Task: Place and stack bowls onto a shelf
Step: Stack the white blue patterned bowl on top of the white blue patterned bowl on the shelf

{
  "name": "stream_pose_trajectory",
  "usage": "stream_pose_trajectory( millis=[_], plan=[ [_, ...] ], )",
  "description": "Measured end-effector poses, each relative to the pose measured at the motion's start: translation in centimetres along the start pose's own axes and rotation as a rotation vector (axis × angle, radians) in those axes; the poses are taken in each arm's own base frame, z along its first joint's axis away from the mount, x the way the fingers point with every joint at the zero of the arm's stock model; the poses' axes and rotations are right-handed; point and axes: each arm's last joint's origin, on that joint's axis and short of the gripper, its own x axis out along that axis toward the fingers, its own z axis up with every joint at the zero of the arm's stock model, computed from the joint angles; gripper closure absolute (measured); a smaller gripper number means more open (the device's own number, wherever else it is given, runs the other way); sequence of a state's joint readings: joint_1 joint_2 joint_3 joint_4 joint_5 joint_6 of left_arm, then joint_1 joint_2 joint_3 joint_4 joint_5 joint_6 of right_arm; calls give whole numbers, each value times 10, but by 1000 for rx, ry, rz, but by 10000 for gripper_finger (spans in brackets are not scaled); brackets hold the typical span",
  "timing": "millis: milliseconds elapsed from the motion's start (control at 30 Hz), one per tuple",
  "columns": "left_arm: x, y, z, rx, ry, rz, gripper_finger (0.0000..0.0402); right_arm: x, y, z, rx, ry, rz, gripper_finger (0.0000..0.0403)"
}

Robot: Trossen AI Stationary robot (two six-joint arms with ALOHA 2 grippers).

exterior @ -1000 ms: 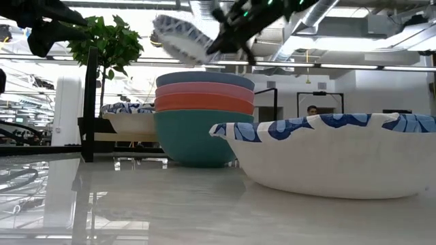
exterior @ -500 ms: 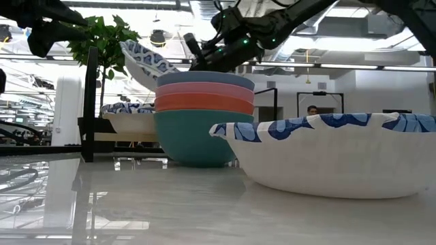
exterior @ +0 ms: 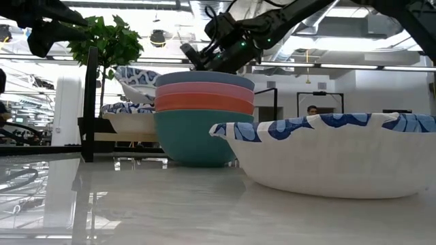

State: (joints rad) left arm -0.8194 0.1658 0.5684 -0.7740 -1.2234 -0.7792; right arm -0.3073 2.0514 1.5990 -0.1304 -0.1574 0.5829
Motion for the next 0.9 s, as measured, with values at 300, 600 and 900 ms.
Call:
stream_pose_trajectory(
  millis=[300,600,900],
  plan=[
    [0,0,0,0,0,0,251,0,1,2,-64,-14,9,311],
    [0,0,0,-11,0,0,251,-1,1,8,-66,-59,28,188],
    [0,0,0,-32,5,-6,251,-22,9,44,-86,-120,31,158]
  ],
)
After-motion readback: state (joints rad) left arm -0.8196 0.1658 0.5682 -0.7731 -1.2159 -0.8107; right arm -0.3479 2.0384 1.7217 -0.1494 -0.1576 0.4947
